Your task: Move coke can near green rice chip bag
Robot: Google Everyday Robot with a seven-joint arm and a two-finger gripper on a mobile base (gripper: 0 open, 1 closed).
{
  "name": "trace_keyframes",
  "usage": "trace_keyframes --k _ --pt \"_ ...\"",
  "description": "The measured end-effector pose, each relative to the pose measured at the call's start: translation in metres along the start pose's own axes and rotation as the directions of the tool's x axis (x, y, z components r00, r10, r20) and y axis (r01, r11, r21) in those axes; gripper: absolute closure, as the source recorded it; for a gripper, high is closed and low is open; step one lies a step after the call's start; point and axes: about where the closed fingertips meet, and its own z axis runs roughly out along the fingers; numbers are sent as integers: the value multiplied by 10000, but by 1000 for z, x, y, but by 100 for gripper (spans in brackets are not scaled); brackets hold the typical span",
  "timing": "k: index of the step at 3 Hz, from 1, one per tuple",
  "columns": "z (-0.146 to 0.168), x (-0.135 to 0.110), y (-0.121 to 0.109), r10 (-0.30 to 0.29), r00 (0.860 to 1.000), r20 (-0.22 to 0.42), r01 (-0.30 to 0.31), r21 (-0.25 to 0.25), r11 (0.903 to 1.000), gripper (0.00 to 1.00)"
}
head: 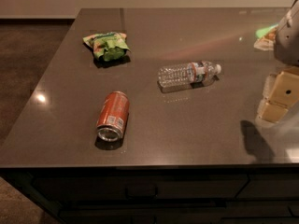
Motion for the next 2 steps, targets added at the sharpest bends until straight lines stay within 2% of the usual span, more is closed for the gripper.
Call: trace_keyframes --k 1,2 --pt "0 0 0 -3 10000 1 3 -1 10000 0" --pt "11 -28 -4 -768 9965 337 772 -127 9969 0"
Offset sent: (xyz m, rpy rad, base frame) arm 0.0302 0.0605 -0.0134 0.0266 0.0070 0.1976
